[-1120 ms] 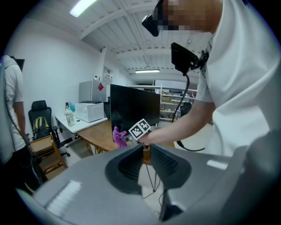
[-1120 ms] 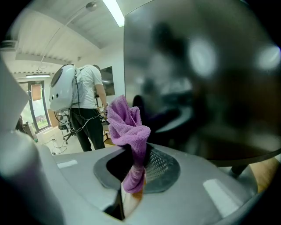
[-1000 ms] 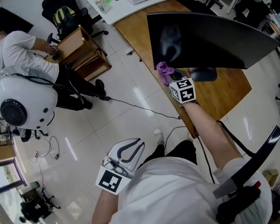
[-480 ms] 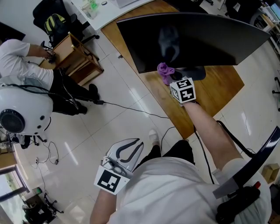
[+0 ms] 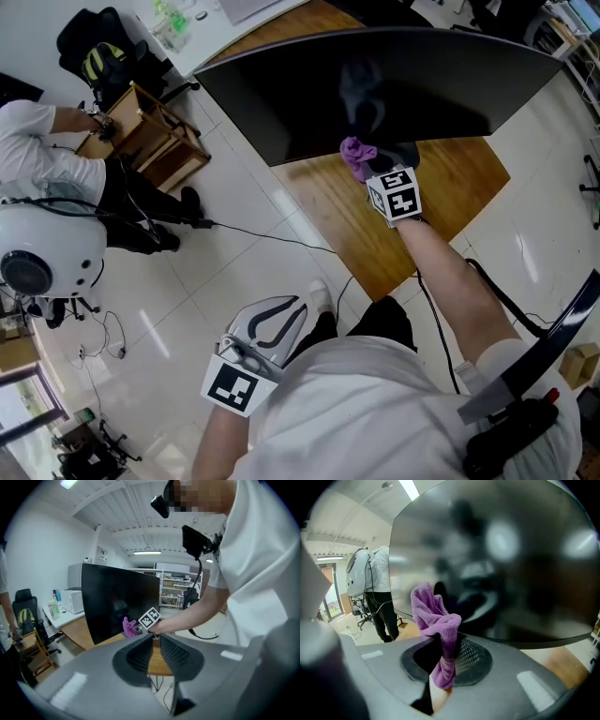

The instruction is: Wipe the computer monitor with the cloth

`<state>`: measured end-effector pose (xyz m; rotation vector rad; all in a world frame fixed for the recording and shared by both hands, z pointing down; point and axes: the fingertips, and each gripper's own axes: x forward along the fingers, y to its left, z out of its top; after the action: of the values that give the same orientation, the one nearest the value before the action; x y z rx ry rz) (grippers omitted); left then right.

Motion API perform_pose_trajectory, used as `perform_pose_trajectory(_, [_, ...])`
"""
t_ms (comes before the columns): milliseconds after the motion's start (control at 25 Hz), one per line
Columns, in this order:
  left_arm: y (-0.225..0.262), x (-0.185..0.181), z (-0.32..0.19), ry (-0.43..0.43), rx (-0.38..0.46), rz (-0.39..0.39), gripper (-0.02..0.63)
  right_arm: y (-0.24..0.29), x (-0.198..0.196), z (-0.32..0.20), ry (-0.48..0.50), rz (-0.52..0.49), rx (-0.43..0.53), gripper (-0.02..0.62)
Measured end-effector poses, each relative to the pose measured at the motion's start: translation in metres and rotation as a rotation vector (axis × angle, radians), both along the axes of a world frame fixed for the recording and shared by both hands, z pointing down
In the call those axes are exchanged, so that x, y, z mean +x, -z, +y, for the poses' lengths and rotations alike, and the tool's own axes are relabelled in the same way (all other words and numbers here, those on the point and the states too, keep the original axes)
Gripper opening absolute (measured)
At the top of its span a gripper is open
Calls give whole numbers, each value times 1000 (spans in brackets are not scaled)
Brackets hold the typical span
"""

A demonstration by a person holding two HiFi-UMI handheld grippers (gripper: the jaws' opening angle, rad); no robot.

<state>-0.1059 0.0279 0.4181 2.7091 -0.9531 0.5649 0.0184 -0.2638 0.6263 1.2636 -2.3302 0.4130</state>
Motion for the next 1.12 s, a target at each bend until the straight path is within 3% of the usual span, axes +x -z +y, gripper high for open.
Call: perform_pose_trajectory(1120, [2, 135, -44, -125, -2, -2, 71, -8, 186, -21, -122, 47, -6, 49])
